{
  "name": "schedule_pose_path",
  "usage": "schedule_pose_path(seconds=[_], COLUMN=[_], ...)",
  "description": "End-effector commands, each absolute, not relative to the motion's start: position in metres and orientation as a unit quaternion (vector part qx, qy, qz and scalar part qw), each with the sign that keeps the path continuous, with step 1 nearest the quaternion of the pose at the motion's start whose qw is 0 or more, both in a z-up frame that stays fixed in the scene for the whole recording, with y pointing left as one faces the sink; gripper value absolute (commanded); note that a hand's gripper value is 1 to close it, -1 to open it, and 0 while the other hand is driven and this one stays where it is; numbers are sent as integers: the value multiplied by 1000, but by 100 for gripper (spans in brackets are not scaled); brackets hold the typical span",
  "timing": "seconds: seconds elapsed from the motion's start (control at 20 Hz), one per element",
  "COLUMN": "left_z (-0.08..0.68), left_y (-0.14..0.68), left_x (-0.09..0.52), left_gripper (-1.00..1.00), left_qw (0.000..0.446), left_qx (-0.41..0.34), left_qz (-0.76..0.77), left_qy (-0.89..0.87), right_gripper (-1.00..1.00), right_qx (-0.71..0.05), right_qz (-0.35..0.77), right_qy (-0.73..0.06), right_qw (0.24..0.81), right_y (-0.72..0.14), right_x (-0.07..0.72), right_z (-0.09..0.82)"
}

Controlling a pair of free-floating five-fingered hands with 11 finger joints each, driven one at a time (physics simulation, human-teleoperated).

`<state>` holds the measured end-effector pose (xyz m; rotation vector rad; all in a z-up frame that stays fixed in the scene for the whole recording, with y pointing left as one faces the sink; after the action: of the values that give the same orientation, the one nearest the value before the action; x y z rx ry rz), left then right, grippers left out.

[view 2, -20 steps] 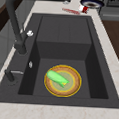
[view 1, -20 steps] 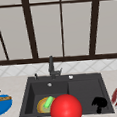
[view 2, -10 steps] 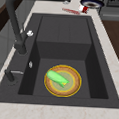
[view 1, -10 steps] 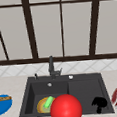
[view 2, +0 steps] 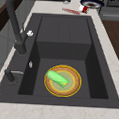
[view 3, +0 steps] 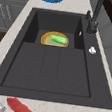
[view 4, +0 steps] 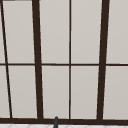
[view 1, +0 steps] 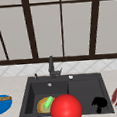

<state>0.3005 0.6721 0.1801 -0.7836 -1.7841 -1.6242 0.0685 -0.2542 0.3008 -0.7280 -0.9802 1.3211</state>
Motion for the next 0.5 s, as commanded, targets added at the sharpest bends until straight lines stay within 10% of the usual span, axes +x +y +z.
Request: schedule_pose_path(seconds=[0.0, 0.45], left_z=[163, 168], left_y=[670, 666], left_x=[301, 273], left_gripper=[-100, -100], left_qw=[297, 241], left_qx=[-295, -250], left_qz=[-610, -628], left_qy=[-672, -696], right_gripper=[0, 0], right_qx=[-317, -317], right_qz=[575, 575], right_qy=[-427, -427], right_qw=[622, 622], right_y=[-254, -254], right_x=[69, 69], right_z=[301, 301])
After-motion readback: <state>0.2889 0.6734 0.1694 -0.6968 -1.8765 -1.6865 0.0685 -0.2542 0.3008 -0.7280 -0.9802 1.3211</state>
